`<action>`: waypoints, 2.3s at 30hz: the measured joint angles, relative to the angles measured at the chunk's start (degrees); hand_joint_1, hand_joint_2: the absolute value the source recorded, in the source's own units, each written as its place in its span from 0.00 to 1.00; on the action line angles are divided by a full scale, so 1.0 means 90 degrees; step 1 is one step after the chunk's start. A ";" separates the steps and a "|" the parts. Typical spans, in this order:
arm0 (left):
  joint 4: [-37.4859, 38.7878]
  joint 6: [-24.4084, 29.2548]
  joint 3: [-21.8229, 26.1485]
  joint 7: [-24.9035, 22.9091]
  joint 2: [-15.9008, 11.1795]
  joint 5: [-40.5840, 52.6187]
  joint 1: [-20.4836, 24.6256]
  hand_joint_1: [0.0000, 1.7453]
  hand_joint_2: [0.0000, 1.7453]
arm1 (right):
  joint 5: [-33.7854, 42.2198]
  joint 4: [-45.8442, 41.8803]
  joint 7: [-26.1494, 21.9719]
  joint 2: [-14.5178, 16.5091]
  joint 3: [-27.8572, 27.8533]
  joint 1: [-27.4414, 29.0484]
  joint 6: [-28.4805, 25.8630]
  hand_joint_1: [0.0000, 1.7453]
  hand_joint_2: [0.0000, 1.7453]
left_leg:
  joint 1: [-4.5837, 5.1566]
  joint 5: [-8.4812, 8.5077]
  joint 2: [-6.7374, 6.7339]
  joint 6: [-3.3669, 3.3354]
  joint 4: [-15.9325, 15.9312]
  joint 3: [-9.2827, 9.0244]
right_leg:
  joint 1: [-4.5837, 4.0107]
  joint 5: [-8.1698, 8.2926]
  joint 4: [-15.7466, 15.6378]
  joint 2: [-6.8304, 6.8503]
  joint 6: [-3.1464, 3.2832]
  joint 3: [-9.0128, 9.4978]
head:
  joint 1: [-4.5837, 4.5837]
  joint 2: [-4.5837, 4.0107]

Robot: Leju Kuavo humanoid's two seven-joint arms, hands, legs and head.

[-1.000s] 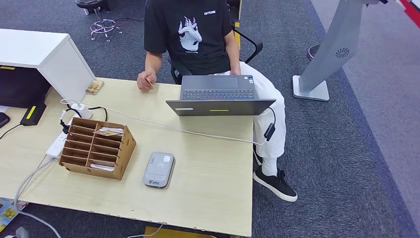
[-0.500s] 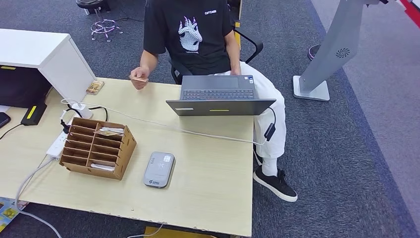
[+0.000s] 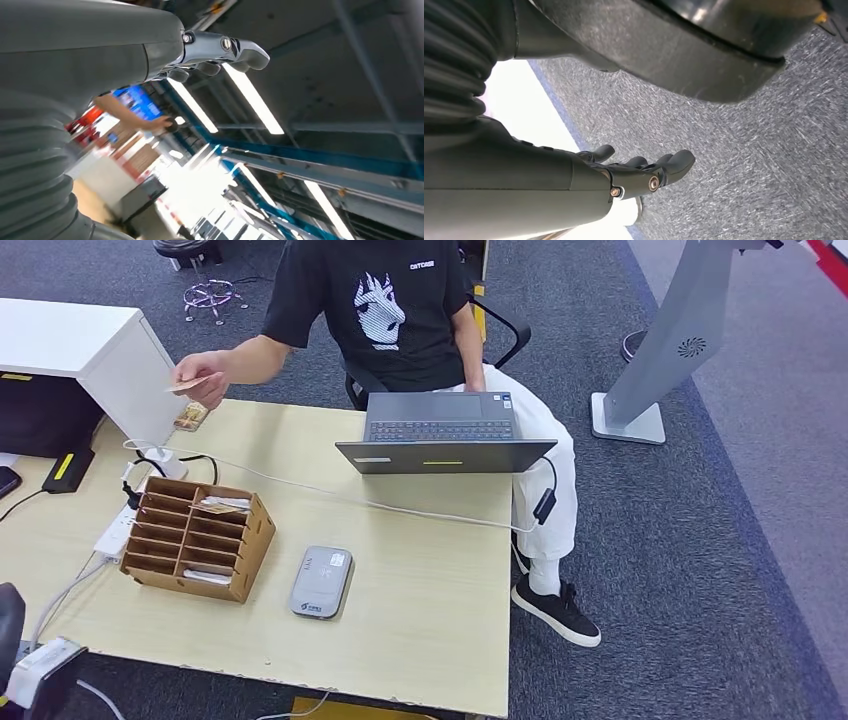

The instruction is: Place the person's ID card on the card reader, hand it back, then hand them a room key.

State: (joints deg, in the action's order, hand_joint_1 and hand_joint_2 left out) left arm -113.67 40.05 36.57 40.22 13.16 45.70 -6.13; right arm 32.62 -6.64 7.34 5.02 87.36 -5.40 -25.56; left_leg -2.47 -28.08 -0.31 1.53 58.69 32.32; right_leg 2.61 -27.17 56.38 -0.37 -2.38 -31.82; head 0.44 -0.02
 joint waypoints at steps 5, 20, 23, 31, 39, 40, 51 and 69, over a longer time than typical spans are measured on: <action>0.0669 -0.0001 0.0024 -0.0005 -0.0372 0.1648 0.0719 0.00 1.00 | -0.0090 -0.0002 -0.0065 -0.0053 0.0000 -0.0058 0.0134 0.00 1.00 | 0.0000 0.0003 -0.0001 -0.0001 0.0000 -0.0001 | 0.0000 0.0003 0.0002 -0.0001 0.0000 0.0000 | -0.0001 0.0000; 0.2490 0.0002 0.0058 -0.0010 -0.1029 0.3311 0.2142 0.00 1.00 | -0.0096 -0.0010 -0.0024 -0.0074 0.0002 -0.0229 0.0207 0.00 1.00 | 0.0001 0.0015 -0.0001 -0.0004 0.0000 0.0006 | 0.0001 0.0006 0.0003 -0.0002 -0.0001 -0.0007 | -0.0001 0.0000; 0.2574 0.0002 0.0058 -0.0010 -0.1058 0.3328 0.2184 0.00 1.00 | -0.0096 -0.0010 -0.0023 -0.0074 0.0002 -0.0241 0.0207 0.00 1.00 | 0.0001 0.0014 -0.0001 -0.0004 0.0000 0.0007 | 0.0001 0.0006 0.0003 -0.0002 -0.0001 -0.0009 | -0.0001 0.0000; 0.2780 0.0002 -0.0290 -0.0627 -0.1222 0.4032 0.2358 0.00 1.00 | -0.0159 -0.0010 -0.0013 -0.0077 0.0002 -0.0270 0.0239 0.00 1.00 | 0.0001 0.0016 -0.0001 -0.0003 0.0001 0.0006 | 0.0001 0.0009 0.0003 -0.0003 0.0001 -0.0013 | -0.0001 0.0000; 0.2815 0.0004 -0.1245 -0.1358 -0.1412 0.3857 0.2330 0.74 1.00 | -0.0128 -0.0010 -0.0015 -0.0077 0.0002 -0.0278 0.0225 0.00 1.00 | 0.0001 0.0015 -0.0001 -0.0004 0.0001 0.0010 | 0.0001 0.0010 0.0003 -0.0003 0.0002 -0.0011 | -0.0001 0.0000; 0.2814 0.0004 -0.1304 -0.1318 -0.1412 0.3795 0.2317 0.99 1.00 | -0.0126 -0.0010 -0.0015 -0.0077 0.0002 -0.0277 0.0219 0.00 1.00 | 0.0001 0.0015 -0.0002 -0.0004 0.0002 0.0010 | 0.0001 0.0010 0.0003 -0.0003 0.0002 -0.0012 | -0.0002 0.0000; 0.2814 0.0004 -0.1463 -0.1217 -0.1397 0.3703 0.2272 1.00 1.00 | -0.0043 -0.0010 -0.0022 -0.0077 0.0002 -0.0274 0.0205 0.00 1.00 | 0.0001 0.0015 -0.0005 -0.0004 0.0002 0.0017 | 0.0001 0.0010 0.0003 -0.0006 0.0002 -0.0023 | -0.0002 0.0000; 0.2814 0.0004 -0.1464 -0.1183 -0.1397 0.3490 0.2279 1.00 1.00 | -0.0023 -0.0010 -0.0024 -0.0077 0.0002 -0.0272 0.0195 0.00 1.00 | 0.0001 0.0015 -0.0006 -0.0004 0.0002 0.0017 | 0.0001 0.0010 0.0003 -0.0008 0.0002 -0.0023 | -0.0002 0.0000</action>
State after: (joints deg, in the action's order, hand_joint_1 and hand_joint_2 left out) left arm -88.35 40.09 23.39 29.57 0.59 77.11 14.38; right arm 32.41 -6.73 7.13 4.33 87.38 -7.85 -23.80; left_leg -2.46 -27.95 -0.36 1.50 58.70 32.47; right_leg 2.61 -27.08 56.41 -0.44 -2.36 -32.03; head 0.42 -0.02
